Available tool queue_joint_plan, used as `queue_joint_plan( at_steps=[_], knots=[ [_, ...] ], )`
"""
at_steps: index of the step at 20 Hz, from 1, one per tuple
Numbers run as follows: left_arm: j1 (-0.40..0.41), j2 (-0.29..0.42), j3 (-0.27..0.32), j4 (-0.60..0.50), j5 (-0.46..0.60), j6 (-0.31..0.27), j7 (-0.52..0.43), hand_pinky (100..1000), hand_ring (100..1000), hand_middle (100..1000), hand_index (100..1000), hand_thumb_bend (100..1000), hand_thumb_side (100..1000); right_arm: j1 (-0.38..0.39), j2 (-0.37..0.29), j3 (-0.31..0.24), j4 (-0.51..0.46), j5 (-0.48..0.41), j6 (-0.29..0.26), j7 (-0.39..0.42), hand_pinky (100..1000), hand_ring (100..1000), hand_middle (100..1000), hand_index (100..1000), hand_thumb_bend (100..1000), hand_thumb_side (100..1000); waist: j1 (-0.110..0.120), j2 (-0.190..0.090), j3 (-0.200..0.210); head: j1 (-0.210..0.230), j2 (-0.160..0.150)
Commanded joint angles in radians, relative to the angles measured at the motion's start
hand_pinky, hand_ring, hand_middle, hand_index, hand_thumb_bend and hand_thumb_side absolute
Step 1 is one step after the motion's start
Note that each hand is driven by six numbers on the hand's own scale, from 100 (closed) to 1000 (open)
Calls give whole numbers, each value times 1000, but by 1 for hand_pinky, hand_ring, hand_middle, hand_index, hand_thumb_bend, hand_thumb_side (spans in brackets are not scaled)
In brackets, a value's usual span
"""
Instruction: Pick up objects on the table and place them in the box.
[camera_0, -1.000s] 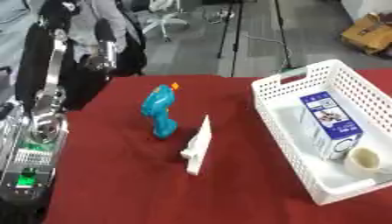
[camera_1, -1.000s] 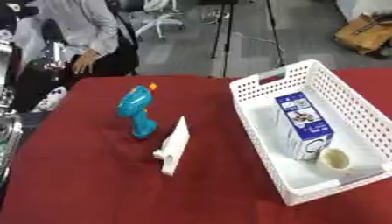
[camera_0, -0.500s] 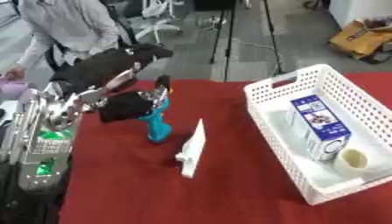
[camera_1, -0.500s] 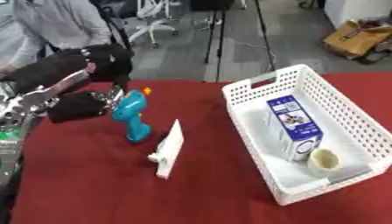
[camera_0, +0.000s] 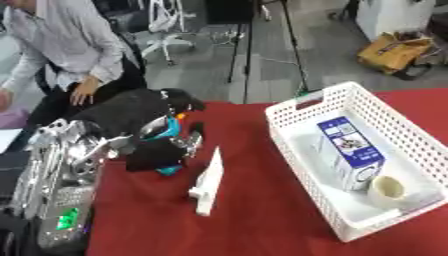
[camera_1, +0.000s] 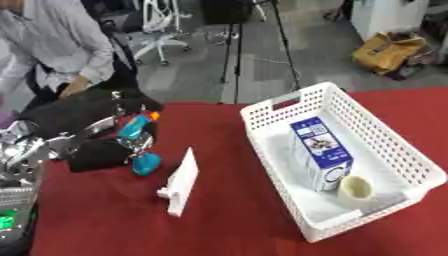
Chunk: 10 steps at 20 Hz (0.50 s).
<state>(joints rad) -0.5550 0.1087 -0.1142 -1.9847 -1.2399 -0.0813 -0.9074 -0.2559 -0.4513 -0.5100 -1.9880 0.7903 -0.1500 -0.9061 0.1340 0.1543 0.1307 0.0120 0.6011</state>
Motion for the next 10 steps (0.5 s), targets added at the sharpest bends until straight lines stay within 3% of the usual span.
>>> queue_joint_plan(
  at_steps=[1, 5, 10],
  knots=[
    [3, 3, 3, -15, -95, 19, 0, 747, 888, 901, 1000, 100, 1000, -12, -13, -1, -12, 6, 5, -1, 731, 689, 628, 725, 100, 708, -6, -11, 3, -5, -5],
    [40, -8, -35, -15, -226, 42, 0, 747, 880, 890, 1000, 100, 1000, -16, -11, 0, -12, 11, 8, -1, 732, 688, 625, 720, 100, 705, -6, -9, 6, -4, -6],
    [52, -18, -38, -15, -344, 51, 1, 709, 843, 868, 998, 135, 1000, -17, -8, 1, -12, 12, 11, -1, 732, 687, 622, 713, 100, 700, -9, -9, 10, 1, 5]
  ],
)
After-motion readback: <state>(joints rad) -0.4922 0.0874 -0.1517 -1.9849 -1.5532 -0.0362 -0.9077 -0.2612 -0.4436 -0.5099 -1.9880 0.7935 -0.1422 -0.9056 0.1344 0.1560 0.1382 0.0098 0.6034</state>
